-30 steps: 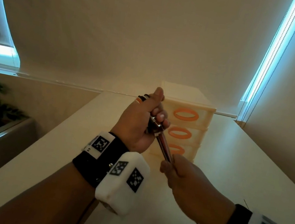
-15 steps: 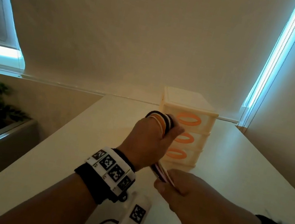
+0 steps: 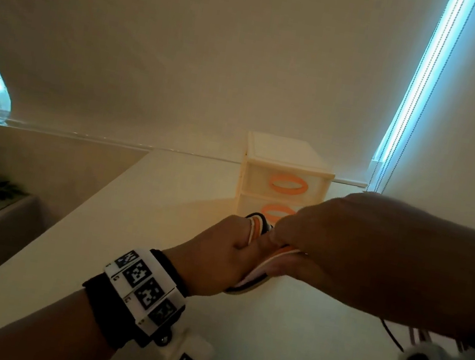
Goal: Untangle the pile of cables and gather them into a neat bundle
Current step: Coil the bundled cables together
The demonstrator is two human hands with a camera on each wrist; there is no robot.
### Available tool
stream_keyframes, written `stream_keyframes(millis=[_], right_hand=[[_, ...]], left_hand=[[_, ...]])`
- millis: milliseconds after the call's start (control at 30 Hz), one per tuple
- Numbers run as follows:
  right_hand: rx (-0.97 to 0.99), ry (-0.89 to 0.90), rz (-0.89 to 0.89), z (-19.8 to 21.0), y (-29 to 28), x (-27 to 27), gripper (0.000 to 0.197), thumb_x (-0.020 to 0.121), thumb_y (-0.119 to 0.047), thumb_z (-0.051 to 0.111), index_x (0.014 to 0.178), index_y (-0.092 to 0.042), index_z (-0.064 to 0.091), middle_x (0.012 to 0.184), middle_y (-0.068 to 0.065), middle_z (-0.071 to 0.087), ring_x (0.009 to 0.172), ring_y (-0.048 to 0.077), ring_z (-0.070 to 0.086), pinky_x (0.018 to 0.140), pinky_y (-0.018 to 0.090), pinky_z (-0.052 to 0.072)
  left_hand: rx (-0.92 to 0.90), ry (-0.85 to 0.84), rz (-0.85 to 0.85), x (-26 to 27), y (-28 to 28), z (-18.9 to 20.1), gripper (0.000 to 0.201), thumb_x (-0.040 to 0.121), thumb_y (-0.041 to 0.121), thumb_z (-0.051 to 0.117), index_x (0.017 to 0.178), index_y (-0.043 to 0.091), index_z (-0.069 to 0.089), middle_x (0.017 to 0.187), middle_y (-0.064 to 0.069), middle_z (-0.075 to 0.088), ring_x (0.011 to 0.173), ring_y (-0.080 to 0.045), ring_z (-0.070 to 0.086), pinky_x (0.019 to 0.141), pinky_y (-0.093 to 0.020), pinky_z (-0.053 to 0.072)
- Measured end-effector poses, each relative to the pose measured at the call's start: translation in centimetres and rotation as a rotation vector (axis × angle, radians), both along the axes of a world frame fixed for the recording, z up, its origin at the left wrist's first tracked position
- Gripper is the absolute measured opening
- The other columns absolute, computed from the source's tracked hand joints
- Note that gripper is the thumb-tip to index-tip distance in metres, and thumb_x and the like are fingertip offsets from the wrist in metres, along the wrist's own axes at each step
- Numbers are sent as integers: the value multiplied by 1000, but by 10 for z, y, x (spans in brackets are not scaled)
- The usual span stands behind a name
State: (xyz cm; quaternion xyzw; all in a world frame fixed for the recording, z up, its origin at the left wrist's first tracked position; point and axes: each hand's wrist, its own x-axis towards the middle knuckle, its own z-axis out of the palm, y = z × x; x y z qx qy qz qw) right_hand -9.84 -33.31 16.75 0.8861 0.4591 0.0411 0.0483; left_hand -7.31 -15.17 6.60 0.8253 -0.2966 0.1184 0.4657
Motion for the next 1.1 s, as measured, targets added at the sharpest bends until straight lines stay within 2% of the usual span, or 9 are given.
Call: stream_keyframes(millis=[167,267,367,500,633,733,900,1033,1100], right_hand=[[-4,-47,102,26,-4,1,27,89,-64,35,93,-49,57,77,-25,54,84,-4,59,66,12,38],[15,-85,120,36,-9,1,28,85,-66,32,71,-45,43,68,-19,53,77,-6,55,58,14,34],[98,-144,211,32,-13,11,31,91,-66,36,76,-40,43,63,-15,48,60,5,51,55,17,35],[365,-29,273,16,-13,30,22,95,-58,45,90,-37,51,65,-11,56,61,10,58,54,25,46],[626,118,286,-7,-3,40,37,101,-48,42,102,-28,73,82,-11,71,78,9,69,68,29,54],[820,273,290,-28,13,41,54,98,-58,42,88,-17,76,74,-11,69,72,13,69,65,26,52],[1073,484,244,-44,28,41,57,97,-48,50,70,-1,64,63,9,62,58,27,60,60,42,50],[1156,426,225,-45,32,40,54,100,-36,58,59,-1,53,52,8,51,48,23,47,50,34,43],[1205,450,217,-45,33,40,54,97,-39,56,55,-6,49,49,2,46,45,17,43,47,29,39]], left_hand=[[-70,116,-151,-13,-6,6,88,98,71,20,75,-6,55,49,-19,47,40,-24,43,49,-25,39],[-137,201,-238,-19,-8,8,95,84,86,18,78,-1,58,51,-15,49,41,-17,45,48,-21,40],[-150,305,-299,-23,-8,10,103,72,96,19,78,2,59,54,-7,51,42,-20,43,45,-21,39],[-178,380,-386,-33,-14,13,106,66,100,26,77,-1,59,51,-6,51,42,-23,44,45,-24,37],[-310,435,-475,-40,-20,16,58,86,60,69,73,4,61,49,-3,51,39,-14,48,49,-26,40],[-477,533,-517,-43,-20,18,27,90,17,64,67,7,56,48,-1,48,39,-13,47,51,-29,48],[-570,533,-595,-43,-22,15,31,93,16,62,64,8,55,49,-3,49,44,-15,53,58,-35,49],[-551,512,-665,-38,-21,16,29,94,29,68,79,4,64,63,-4,69,60,-20,68,60,-56,42],[-597,520,-703,-38,-21,16,29,94,31,68,81,5,62,61,-2,66,57,-16,66,60,-45,48]])
